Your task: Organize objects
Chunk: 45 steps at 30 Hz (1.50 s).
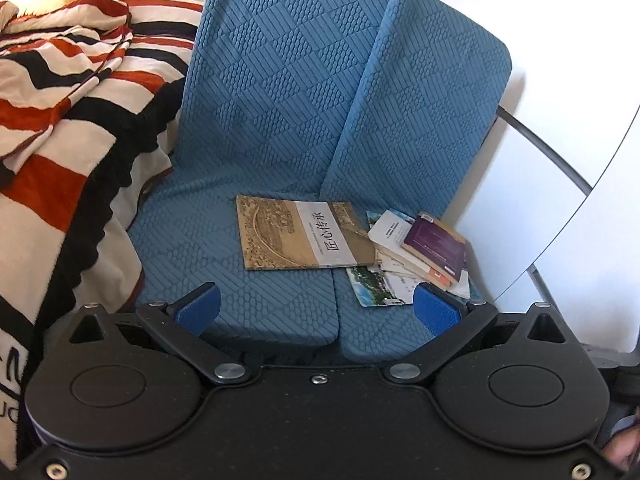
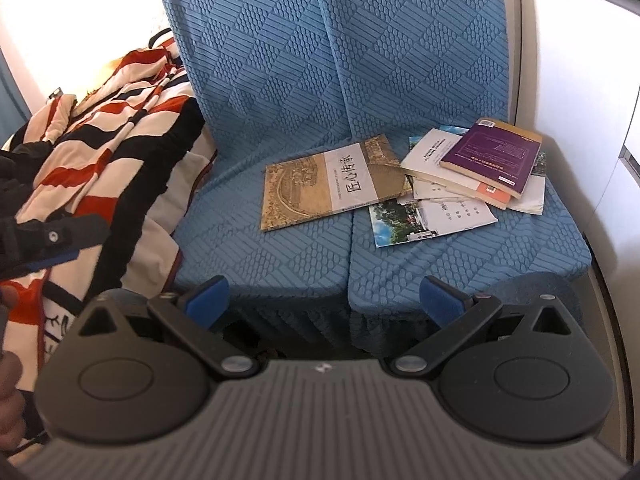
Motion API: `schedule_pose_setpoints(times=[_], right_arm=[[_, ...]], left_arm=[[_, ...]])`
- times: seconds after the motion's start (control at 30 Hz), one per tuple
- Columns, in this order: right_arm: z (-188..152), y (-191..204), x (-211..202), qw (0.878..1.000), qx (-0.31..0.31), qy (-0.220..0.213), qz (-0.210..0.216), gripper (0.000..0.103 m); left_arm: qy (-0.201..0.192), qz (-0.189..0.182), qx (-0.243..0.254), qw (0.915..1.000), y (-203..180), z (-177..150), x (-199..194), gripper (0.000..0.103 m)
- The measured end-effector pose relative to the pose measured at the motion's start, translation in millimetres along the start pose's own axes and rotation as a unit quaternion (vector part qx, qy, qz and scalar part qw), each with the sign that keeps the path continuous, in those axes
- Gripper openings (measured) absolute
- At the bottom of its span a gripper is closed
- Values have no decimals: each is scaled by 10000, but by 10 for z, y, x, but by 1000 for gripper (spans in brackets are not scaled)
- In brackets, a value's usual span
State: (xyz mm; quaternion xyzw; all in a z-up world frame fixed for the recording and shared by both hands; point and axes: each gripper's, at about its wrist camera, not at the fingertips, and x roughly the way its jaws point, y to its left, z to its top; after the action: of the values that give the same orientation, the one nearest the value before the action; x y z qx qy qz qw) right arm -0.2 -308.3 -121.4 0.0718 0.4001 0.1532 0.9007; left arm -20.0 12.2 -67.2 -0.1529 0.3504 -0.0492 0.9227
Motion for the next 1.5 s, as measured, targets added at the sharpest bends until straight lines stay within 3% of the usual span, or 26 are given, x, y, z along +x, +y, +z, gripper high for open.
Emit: schedule_pose_setpoints(times=[1.17, 1.5], right_arm=[[-21, 125, 468, 10000, -33, 86, 28, 103], [-87, 74, 791, 9999, 105, -21, 135, 103]], left_arm=[[144, 71, -151, 9998, 391, -76, 351, 103], [136, 106, 26, 9998, 398, -165, 827, 103]])
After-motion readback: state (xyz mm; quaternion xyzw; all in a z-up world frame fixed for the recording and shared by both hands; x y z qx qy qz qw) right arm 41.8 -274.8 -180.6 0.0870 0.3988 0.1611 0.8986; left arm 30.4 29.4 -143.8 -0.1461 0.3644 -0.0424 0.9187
